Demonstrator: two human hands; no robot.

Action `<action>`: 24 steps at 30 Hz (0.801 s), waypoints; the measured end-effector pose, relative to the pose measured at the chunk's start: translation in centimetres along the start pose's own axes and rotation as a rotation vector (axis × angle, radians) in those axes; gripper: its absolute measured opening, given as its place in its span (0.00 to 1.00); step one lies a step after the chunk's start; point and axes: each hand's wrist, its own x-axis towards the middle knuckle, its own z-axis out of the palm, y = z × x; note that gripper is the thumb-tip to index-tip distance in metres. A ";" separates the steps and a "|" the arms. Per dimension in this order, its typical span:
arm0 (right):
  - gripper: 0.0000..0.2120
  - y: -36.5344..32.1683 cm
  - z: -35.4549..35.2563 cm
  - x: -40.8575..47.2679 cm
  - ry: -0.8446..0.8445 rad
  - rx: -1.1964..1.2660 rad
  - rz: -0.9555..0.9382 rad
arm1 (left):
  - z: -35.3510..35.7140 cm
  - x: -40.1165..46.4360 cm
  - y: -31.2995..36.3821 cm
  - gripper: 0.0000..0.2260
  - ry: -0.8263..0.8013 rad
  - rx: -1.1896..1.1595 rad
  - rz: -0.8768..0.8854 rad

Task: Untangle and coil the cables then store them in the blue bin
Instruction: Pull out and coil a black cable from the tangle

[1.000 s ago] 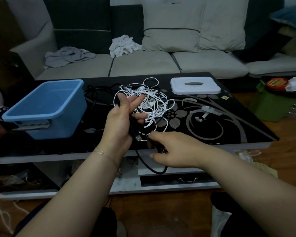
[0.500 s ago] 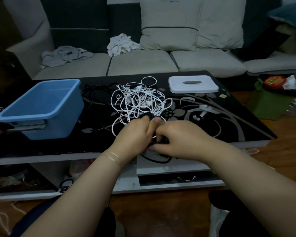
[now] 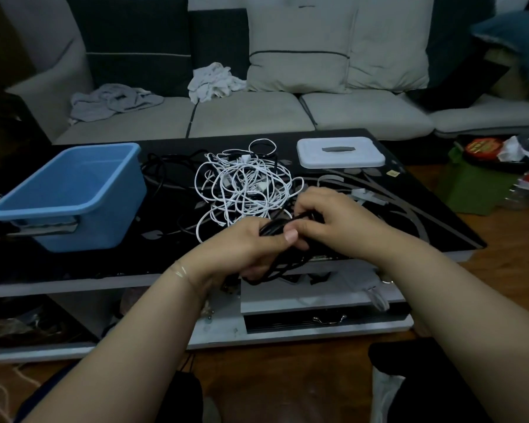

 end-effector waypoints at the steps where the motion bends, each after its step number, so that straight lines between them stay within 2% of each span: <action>1: 0.11 0.2 0.1 0.1 0.019 0.048 0.007 | -0.2 -0.2 0.0 0.18 0.006 -0.052 0.002; 7: 0.05 1.3 -0.4 0.0 0.025 0.353 0.171 | -1.6 -0.9 0.0 0.18 0.002 -0.409 0.095; 11: 0.07 0.1 0.1 -0.1 0.028 0.836 0.276 | -2.3 -0.8 0.4 0.23 0.015 -0.636 0.143; 13: 0.06 -0.8 0.8 0.0 0.097 1.034 0.318 | -2.6 -0.8 0.5 0.25 0.005 -0.746 0.180; 16: 0.10 -1.3 1.4 0.3 0.213 1.318 0.454 | -2.9 -0.6 0.5 0.25 0.037 -0.899 0.263; 18: 0.12 -1.3 1.5 0.5 0.221 1.384 0.536 | -3.1 -0.5 0.6 0.24 0.117 -0.993 0.318; 24: 0.13 -1.6 1.5 0.5 0.090 1.287 0.698 | -3.7 -0.4 0.7 0.22 0.396 -1.171 0.348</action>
